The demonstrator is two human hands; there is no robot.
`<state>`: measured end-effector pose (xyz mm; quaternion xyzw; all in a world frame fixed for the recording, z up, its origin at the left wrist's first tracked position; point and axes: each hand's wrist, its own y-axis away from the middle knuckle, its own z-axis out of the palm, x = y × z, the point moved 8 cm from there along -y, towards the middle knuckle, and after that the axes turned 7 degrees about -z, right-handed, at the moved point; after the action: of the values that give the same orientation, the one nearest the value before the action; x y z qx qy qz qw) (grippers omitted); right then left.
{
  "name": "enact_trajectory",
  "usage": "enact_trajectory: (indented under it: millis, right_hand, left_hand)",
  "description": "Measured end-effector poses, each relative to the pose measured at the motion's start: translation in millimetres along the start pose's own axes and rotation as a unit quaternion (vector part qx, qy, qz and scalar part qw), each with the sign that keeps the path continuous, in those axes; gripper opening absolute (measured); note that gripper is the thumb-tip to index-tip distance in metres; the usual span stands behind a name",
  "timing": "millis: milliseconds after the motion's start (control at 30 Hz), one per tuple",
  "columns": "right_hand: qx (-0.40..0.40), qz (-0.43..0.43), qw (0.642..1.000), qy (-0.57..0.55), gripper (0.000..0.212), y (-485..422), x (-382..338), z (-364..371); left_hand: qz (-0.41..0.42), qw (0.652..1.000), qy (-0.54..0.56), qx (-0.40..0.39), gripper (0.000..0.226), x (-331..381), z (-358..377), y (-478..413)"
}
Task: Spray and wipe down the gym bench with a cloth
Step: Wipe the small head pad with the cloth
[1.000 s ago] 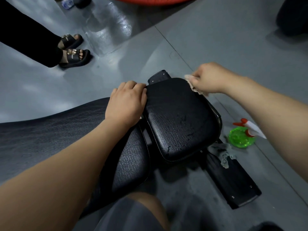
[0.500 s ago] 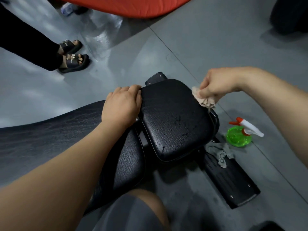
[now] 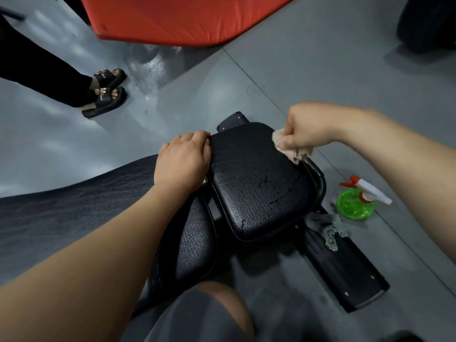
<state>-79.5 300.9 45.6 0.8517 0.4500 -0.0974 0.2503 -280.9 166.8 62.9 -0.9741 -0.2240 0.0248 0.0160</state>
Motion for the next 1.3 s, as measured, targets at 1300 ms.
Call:
enact_trajectory:
  millis: [1300]
  right_hand:
    - [0.19, -0.166, 0.967, 0.033, 0.028, 24, -53, 18]
  left_hand:
    - [-0.005, 1.0, 0.024, -0.003, 0.038, -1, -2, 2]
